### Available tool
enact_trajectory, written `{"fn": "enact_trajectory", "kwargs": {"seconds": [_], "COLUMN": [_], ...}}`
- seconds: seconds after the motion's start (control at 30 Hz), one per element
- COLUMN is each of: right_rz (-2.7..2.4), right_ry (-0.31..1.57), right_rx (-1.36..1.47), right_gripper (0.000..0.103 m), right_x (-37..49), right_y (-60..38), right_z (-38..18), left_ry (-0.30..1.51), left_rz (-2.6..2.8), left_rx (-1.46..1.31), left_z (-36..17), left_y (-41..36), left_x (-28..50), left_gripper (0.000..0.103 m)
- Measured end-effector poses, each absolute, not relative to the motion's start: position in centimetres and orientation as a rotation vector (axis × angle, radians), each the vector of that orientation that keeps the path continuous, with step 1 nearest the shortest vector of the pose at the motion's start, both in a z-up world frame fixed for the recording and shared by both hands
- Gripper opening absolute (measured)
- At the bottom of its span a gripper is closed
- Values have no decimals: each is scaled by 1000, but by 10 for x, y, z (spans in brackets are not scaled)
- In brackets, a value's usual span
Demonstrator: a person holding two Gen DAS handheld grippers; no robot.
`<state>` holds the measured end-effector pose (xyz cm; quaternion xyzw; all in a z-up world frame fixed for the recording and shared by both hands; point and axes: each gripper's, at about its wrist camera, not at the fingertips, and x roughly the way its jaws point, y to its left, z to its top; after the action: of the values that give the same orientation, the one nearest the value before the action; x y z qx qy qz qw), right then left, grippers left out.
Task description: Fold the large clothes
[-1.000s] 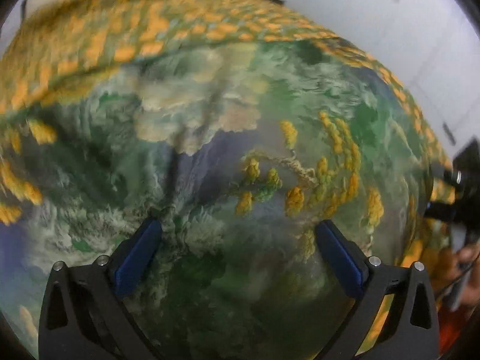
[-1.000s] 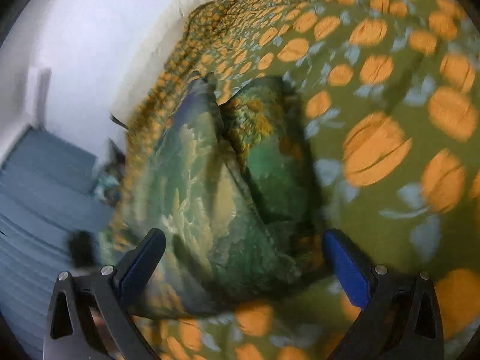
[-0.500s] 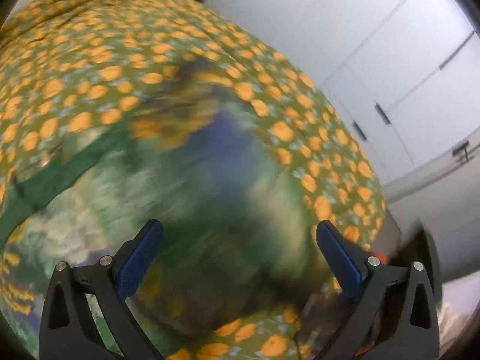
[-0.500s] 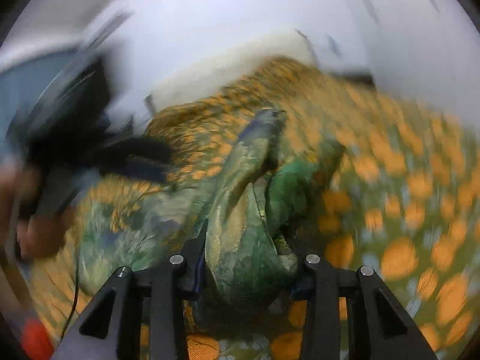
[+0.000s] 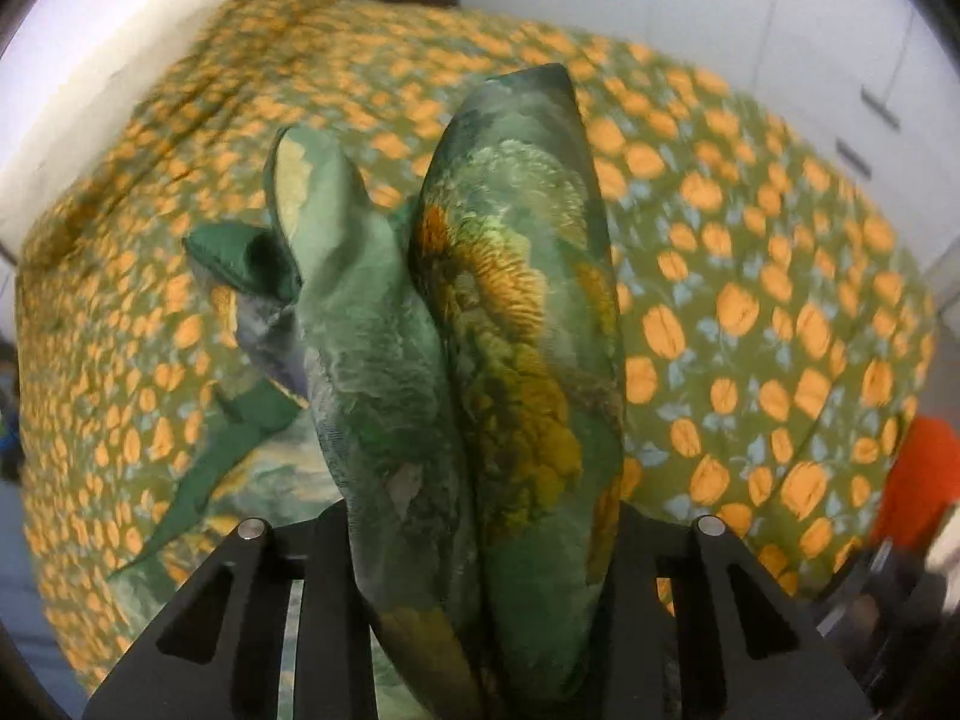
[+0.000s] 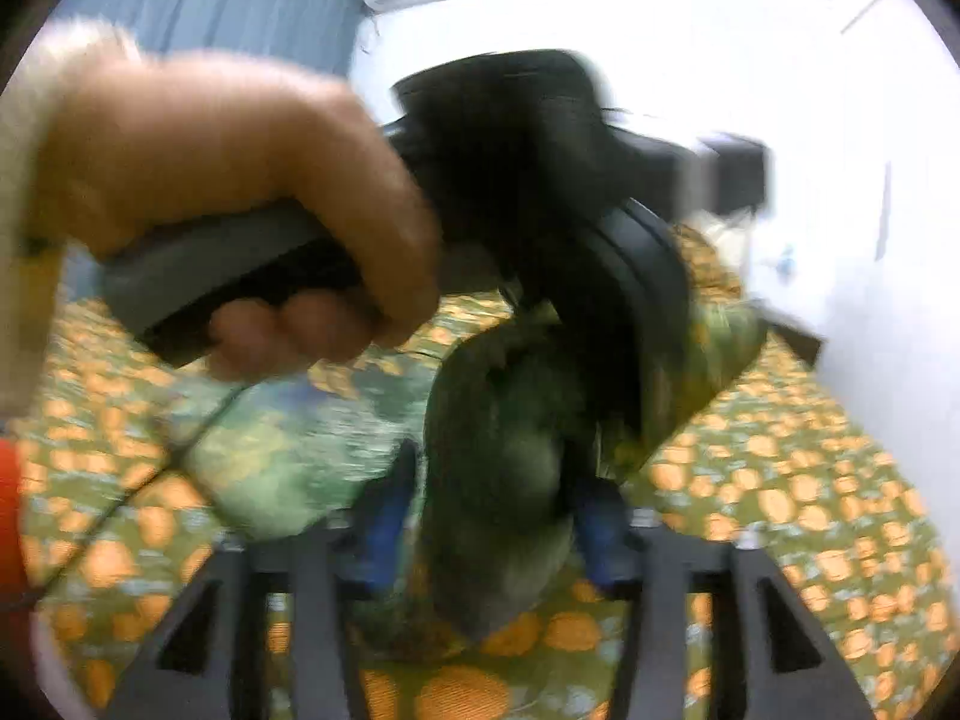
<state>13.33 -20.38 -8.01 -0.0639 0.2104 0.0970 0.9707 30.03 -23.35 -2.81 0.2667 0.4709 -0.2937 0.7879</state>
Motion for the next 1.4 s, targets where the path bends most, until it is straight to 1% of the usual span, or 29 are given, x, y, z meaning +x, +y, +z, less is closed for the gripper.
{"fn": "enact_trajectory", "kwargs": {"seconds": [0.07, 0.13, 0.2, 0.27, 0.37, 0.4, 0.57, 0.63, 0.7, 0.77, 0.83, 0.9, 0.93, 0.97, 1.0, 1.03, 1.1, 1.17, 1.23, 1.33, 1.4], "right_rz": [291, 309, 303, 294, 300, 308, 376, 429, 462, 512, 554, 560, 529, 518, 513, 511, 517, 521, 505, 489, 509], "right_ry": [404, 374, 395, 431, 461, 473, 543, 587, 615, 673, 737, 876, 925, 942, 937, 929, 931, 923, 892, 800, 767], "right_rx": [-13, 88, 137, 147, 120, 120, 88, 66, 65, 65, 13, -21, -90, -123, -118, -98, -101, -110, -111, -108, -120], "right_gripper": [90, 91, 91, 91, 91, 91, 91, 91, 91, 91, 91, 95, 97, 101, 102, 102, 102, 101, 101, 101, 101], "right_x": [115, 105, 110, 125, 145, 155, 221, 255, 284, 315, 338, 357, 363, 365, 366, 368, 366, 364, 355, 317, 290], "right_y": [-218, -233, -242, -246, -239, -235, -187, -158, -131, -99, -64, -42, -31, -27, -27, -29, -32, -38, -43, -45, -39], "right_z": [-66, -54, -49, -49, -48, -47, -40, -41, -46, -63, -95, -143, -171, -185, -193, -194, -187, -178, -158, -120, -110], "left_ry": [1012, 1007, 1003, 1008, 1019, 1028, 1079, 1074, 1067, 1060, 1058, 1065, 1085, 1096, 1095, 1095, 1098, 1075, 1064, 1041, 1023], "left_rz": [-630, -609, -577, -542, -479, -443, -341, -342, -353, -364, -372, -372, -397, -413, -424, -435, -440, -437, -404, -385, -364], "left_rx": [482, 397, 311, 204, 46, -27, -233, -301, -355, -409, -458, -539, -594, -612, -611, -602, -579, -519, -457, -464, -453], "left_z": [-9, 3, 10, 6, -13, -27, -99, -120, -130, -144, -155, -171, -180, -182, -180, -173, -159, -145, -137, -131, -131], "left_y": [-190, -141, -88, -34, 40, 74, 157, 173, 189, 196, 205, 219, 224, 226, 226, 226, 225, 225, 227, 233, 234], "left_x": [312, 322, 326, 331, 330, 329, 319, 314, 314, 315, 318, 323, 326, 327, 326, 324, 320, 313, 305, 292, 285], "left_gripper": [32, 32, 32, 32, 32, 32, 33, 35, 38, 46, 51, 54, 56, 57, 58, 60, 67, 77, 79, 79, 79]}}
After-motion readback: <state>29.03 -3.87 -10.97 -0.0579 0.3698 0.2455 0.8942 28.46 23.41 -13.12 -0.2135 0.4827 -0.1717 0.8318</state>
